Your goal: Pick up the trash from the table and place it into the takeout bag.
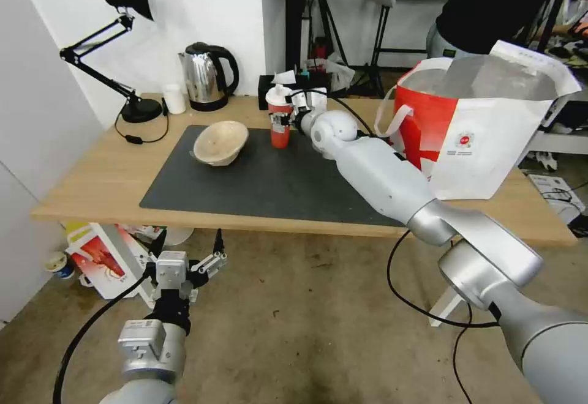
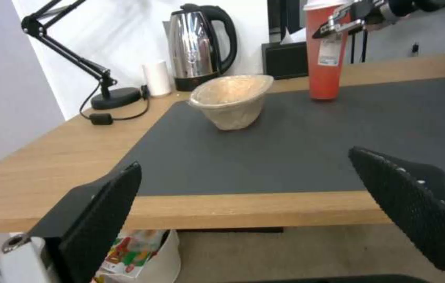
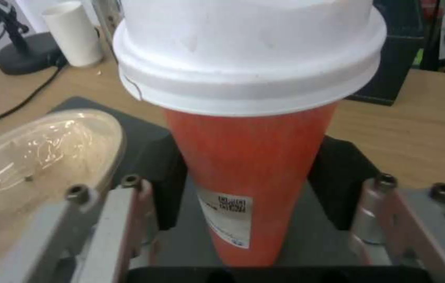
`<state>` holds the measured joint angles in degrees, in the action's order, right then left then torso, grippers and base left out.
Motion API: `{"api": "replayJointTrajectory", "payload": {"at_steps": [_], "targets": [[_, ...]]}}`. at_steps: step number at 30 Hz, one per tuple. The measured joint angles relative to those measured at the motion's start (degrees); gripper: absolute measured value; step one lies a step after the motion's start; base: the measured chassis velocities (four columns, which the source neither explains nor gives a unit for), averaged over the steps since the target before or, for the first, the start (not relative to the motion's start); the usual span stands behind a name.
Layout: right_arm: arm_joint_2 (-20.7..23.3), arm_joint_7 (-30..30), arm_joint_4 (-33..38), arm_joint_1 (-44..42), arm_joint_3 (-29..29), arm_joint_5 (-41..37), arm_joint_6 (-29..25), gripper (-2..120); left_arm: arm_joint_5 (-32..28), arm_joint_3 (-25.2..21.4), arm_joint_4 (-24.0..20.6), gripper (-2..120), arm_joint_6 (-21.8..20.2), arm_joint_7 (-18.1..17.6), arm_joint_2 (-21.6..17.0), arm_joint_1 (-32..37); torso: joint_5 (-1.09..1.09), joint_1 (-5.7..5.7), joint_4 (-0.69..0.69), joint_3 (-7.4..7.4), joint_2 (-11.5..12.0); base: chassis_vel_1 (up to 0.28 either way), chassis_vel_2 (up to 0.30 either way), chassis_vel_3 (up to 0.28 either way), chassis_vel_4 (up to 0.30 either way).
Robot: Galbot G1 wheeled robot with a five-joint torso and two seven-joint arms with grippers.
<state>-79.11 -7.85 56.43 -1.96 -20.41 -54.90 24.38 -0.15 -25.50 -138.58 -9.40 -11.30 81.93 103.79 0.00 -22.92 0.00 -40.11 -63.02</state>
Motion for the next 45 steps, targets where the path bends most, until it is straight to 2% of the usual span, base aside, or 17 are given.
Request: {"api": "replayJointTrajectory", "payload": {"at_steps": [1,4,9,13,14,19,20,24,28,29,31,36,37,40,41,43,45], "targets": [[0.0,0.0,0.0,0.0,0.0,0.0,0.0,48,0.0,0.0,0.0,99,0.0,0.0,0.0,0.0,0.00,0.00,0.00,0.00,0.0,0.000,0.000,0.000,0.000],[2.1,-0.9,3.7,0.0,0.8,-2.3,0.0,37,0.0,-0.2,-0.3,99,0.0,0.0,-0.2,0.0,0.00,0.00,0.00,0.00,0.0,0.000,0.000,0.000,0.000],[4.2,-1.6,6.8,0.4,1.3,-3.7,0.1,30,-0.1,-0.2,-0.3,99,0.0,-0.1,-0.4,0.0,0.01,0.00,0.00,0.00,0.0,0.000,0.000,0.000,0.000],[9.7,-4.0,15.2,3.4,1.4,-8.1,1.0,18,-0.2,-0.3,-0.7,99,0.0,-0.1,-0.7,-0.1,0.01,0.00,0.00,0.00,0.0,0.000,0.000,0.000,0.000],[9.7,-4.0,15.2,3.4,1.4,-8.1,1.0,18,-0.2,-0.3,-0.7,99,0.0,-0.1,-0.7,-0.1,0.01,0.00,0.00,0.00,0.0,0.000,0.000,0.000,0.000],[17.4,-8.9,25.2,9.8,2.1,-17.8,3.3,7,-0.6,-0.6,-1.2,99,0.0,-0.5,-0.9,0.1,0.00,0.00,0.00,0.01,0.0,0.000,0.000,0.000,0.000],[17.4,-8.9,25.2,9.8,2.1,-17.8,3.3,7,-0.6,-0.6,-1.2,99,0.0,-0.5,-0.9,0.1,0.00,0.00,0.00,0.01,0.0,0.000,0.000,0.000,0.000],[22.3,-14.2,29.6,13.3,2.4,-23.3,5.9,7,-0.7,-0.5,-1.5,99,0.0,-1.0,-0.9,0.4,0.00,0.00,-0.01,0.01,0.0,0.000,0.000,0.000,0.000],[30.0,-22.9,36.3,15.0,1.5,-29.0,9.9,7,-0.6,-0.4,-2.7,99,0.0,-1.1,-1.0,1.0,0.02,0.01,-0.01,0.01,0.0,0.000,0.000,0.000,0.000],[30.0,-22.9,36.3,15.0,1.5,-29.0,9.9,7,-0.6,-0.4,-2.7,99,0.0,-1.1,-1.0,1.0,0.02,0.01,-0.01,0.01,0.0,0.000,0.000,0.000,0.000],[33.3,-24.7,38.6,14.9,1.5,-30.3,10.7,7,-0.4,-0.2,-3.0,99,0.0,-1.1,-1.0,1.2,0.00,0.01,-0.01,0.01,0.0,0.000,0.000,0.000,0.000],[39.7,-25.0,42.1,12.1,3.3,-31.7,11.0,7,-0.1,0.3,-3.7,98,0.2,-1.1,-1.0,1.6,0.01,0.01,0.00,0.01,0.0,0.000,0.000,0.000,0.000],[39.7,-25.0,42.1,12.1,3.3,-31.7,11.0,7,-0.1,0.3,-3.7,98,0.2,-1.1,-1.0,1.6,0.01,0.01,0.00,0.01,0.0,0.000,0.000,0.000,0.000],[45.1,-23.3,43.7,8.6,6.1,-31.9,11.2,7,0.0,0.5,-4.2,98,0.2,-1.1,-1.2,1.7,0.01,0.01,0.00,0.00,0.0,0.000,0.000,0.000,0.000],[45.1,-23.3,43.7,8.6,6.1,-31.9,11.2,7,0.0,0.5,-4.2,98,0.2,-1.1,-1.2,1.7,0.01,0.01,0.00,0.00,0.0,0.000,0.000,0.000,0.000],[48.8,-21.6,43.8,6.3,8.0,-31.9,11.3,7,0.0,0.5,-4.3,98,0.1,-1.0,-1.4,1.7,0.04,0.01,-0.03,0.00,0.0,0.000,0.000,0.000,0.000],[50.1,-20.9,43.8,5.3,9.0,-31.9,11.3,7,0.1,0.6,-4.3,98,0.0,-1.0,-1.6,1.7,0.01,0.01,-0.03,0.01,0.0,0.000,0.000,0.000,0.000]]}}
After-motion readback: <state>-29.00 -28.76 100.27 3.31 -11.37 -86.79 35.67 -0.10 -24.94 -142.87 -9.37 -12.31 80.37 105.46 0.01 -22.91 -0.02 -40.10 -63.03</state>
